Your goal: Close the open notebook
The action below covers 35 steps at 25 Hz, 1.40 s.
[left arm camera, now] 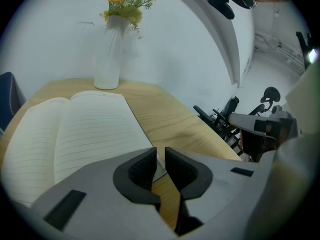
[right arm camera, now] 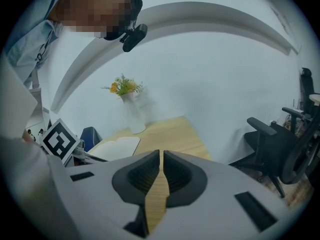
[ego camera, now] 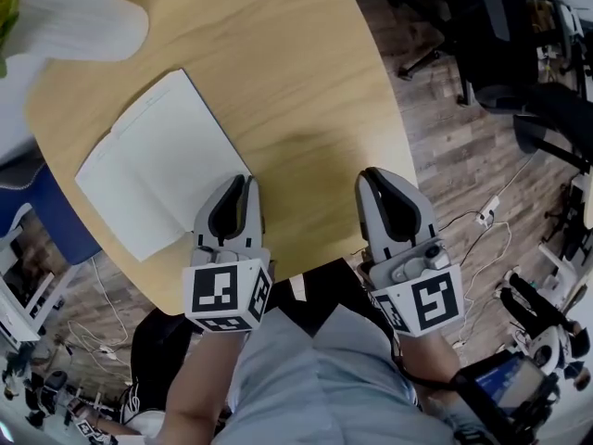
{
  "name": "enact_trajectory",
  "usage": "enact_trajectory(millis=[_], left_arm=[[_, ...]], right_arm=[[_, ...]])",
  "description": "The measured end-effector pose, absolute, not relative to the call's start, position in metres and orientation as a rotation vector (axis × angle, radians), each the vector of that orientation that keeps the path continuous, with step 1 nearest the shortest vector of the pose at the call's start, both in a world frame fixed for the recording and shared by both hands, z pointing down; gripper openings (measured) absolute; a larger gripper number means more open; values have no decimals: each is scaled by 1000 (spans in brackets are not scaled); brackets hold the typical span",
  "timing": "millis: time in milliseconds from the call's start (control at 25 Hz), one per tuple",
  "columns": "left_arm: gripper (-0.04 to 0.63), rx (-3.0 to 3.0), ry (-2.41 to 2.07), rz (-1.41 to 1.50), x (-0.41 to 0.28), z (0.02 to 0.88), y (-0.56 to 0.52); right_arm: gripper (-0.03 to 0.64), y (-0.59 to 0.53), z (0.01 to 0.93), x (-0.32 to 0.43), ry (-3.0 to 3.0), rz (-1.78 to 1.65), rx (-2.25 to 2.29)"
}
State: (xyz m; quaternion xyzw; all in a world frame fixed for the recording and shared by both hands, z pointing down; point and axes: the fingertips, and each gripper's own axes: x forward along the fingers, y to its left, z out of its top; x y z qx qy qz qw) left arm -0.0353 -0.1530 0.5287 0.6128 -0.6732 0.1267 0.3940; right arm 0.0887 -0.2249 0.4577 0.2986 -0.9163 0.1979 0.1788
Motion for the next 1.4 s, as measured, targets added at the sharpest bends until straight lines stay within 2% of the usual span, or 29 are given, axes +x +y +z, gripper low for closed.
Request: enact_trajectory(millis=[200, 440, 720, 920, 1080, 1400], left_arm=[[99, 1591, -1769, 277, -41, 489, -145], [103, 1523, -2013, 220, -95, 404, -108], [103, 1248, -2313, 174, -181, 347, 0], [160, 1084, -2350, 129, -227, 369, 65], [176, 1005, -2304, 87, -243, 412, 97], [214, 914, -2215, 60, -249, 513, 91]], right_arm=[[52, -213, 428, 73, -2638, 526, 788], [52, -194, 358, 20, -2780, 424, 611], [52, -140, 304, -59, -2892, 309, 296], [52, -89, 311, -118, -2877, 294, 131], [52, -54, 331, -151, -2825, 311, 51], [52, -61, 412, -156, -2699, 351, 58]])
